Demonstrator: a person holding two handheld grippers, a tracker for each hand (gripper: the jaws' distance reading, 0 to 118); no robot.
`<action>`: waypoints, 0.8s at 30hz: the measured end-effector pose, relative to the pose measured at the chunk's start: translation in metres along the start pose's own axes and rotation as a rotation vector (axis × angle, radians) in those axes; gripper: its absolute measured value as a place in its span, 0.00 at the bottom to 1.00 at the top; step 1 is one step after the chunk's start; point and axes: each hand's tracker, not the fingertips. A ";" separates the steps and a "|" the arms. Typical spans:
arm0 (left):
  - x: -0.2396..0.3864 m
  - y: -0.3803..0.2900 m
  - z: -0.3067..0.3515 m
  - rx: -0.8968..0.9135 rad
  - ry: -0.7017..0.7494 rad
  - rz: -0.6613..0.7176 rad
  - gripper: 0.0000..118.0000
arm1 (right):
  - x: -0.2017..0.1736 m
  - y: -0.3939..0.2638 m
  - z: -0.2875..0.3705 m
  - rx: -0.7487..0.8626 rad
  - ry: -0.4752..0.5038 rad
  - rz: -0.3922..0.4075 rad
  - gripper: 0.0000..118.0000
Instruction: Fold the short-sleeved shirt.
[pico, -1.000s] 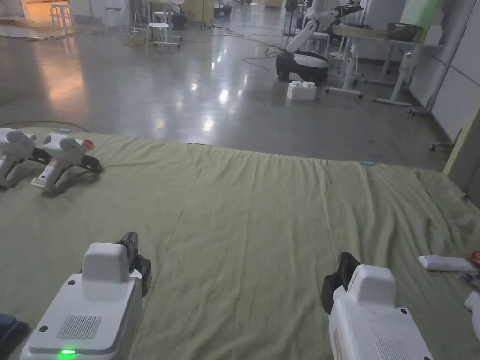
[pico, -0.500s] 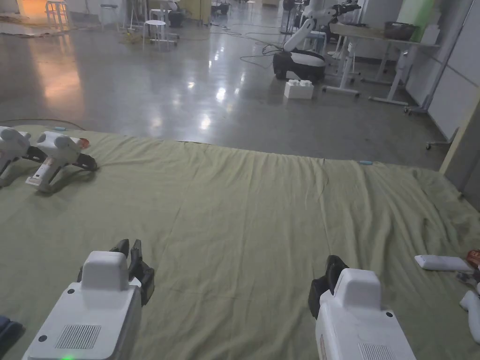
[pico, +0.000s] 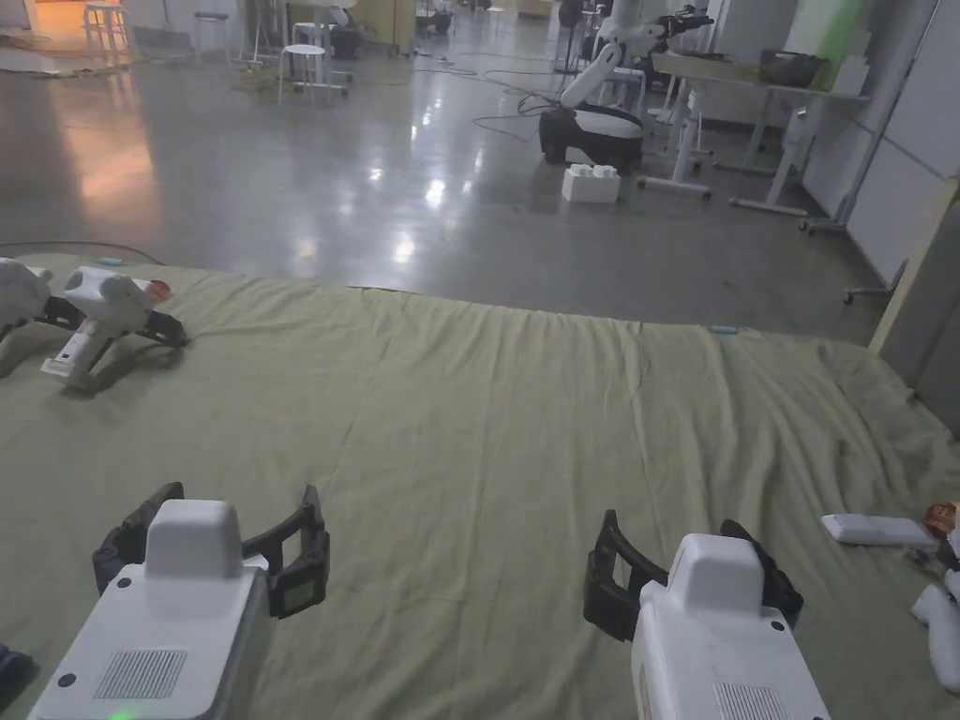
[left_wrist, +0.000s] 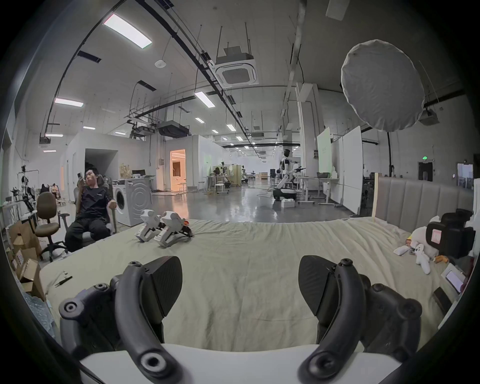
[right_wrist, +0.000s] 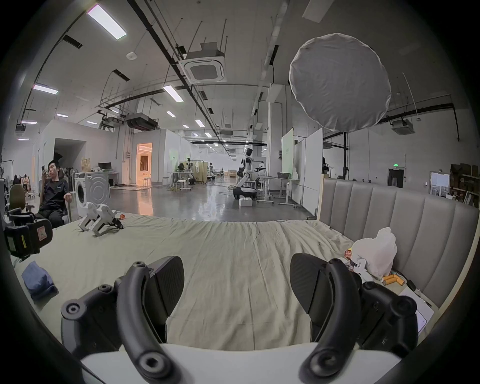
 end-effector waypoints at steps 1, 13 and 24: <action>-0.001 0.000 0.000 -0.006 -0.029 0.010 0.80 | 0.000 0.000 0.001 -0.008 -0.001 0.003 0.75; -0.005 -0.003 0.001 -0.016 -0.109 0.032 0.94 | 0.002 0.001 -0.005 0.005 -0.089 0.012 0.85; -0.011 -0.004 0.006 0.003 -0.077 0.072 0.98 | 0.003 0.007 -0.013 -0.021 -0.110 -0.065 0.85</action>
